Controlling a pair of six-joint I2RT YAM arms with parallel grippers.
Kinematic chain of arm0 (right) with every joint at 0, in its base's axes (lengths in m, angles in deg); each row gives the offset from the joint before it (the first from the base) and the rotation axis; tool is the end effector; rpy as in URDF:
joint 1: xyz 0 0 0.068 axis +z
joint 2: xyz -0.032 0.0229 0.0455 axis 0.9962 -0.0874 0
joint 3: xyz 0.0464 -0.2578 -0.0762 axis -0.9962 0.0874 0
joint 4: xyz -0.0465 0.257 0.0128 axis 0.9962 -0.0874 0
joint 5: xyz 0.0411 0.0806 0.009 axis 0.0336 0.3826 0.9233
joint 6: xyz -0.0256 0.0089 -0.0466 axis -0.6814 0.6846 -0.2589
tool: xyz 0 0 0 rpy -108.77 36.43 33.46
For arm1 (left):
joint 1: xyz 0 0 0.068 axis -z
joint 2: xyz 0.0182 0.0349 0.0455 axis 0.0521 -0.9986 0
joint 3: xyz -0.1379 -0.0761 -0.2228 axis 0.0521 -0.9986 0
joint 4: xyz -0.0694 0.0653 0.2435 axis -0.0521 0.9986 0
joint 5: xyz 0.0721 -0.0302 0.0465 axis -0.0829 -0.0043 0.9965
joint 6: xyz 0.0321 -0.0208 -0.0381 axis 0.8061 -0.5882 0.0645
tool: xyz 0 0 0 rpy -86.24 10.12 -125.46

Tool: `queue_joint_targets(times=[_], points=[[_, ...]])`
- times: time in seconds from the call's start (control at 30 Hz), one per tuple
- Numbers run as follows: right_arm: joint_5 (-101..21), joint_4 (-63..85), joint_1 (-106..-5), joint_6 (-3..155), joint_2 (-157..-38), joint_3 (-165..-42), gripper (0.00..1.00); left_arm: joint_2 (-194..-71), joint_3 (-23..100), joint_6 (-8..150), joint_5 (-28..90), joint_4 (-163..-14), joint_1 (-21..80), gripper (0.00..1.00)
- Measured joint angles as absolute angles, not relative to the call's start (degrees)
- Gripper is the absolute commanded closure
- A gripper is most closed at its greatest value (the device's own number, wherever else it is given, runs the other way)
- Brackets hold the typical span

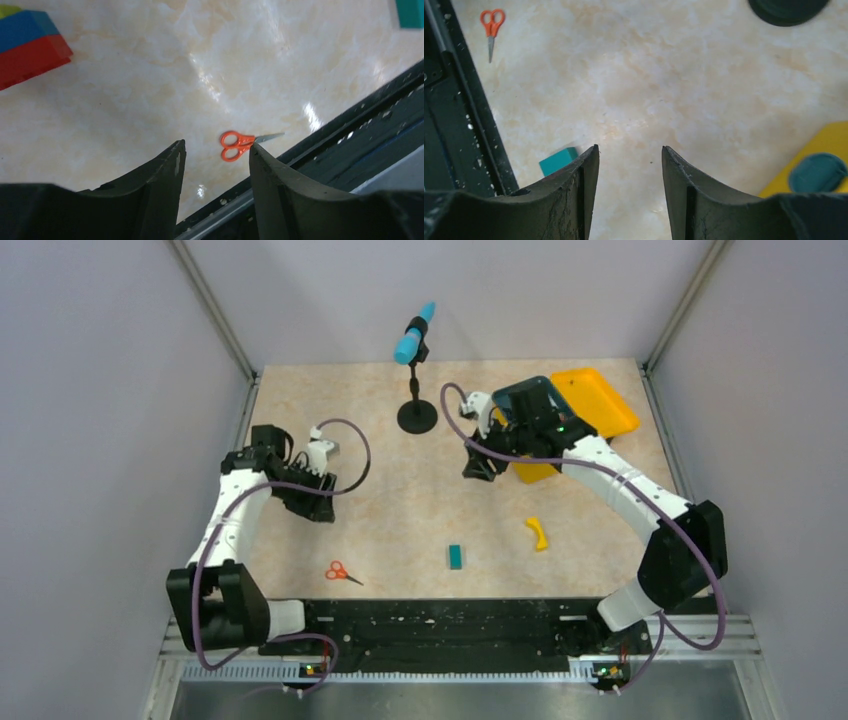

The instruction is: Organize the medicine kit

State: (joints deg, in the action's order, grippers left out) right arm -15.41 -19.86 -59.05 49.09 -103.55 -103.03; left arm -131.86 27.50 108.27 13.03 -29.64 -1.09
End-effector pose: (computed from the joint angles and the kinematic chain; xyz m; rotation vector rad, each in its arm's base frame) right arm 0.2916 0.1629 0.3167 -1.1444 1.9699 0.7022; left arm 0.2377 0.0013 0.2715 0.5975 2.5876 -0.4727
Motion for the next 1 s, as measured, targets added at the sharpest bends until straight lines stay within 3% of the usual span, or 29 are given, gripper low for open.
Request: queue_joint_targets(times=[0.23,0.4,0.7,1.0], points=[[-15.8,-16.4,-54.0,48.8,-105.0,-100.7,0.51,-120.6,11.4,133.6,13.5,-25.0,-1.5,0.46],[-17.9,-15.7,-54.0,48.5,-105.0,-100.7,0.51,-109.7,1.6,148.4,13.3,-25.2,1.4,0.54],[-20.8,-15.4,-54.0,47.4,-104.6,-97.9,0.5,-113.4,-2.4,156.7,15.0,-30.2,14.7,0.64],[-23.1,-15.7,-54.0,46.0,-103.0,-97.3,0.5,-115.0,-6.8,162.0,20.0,-38.7,17.3,0.77]])
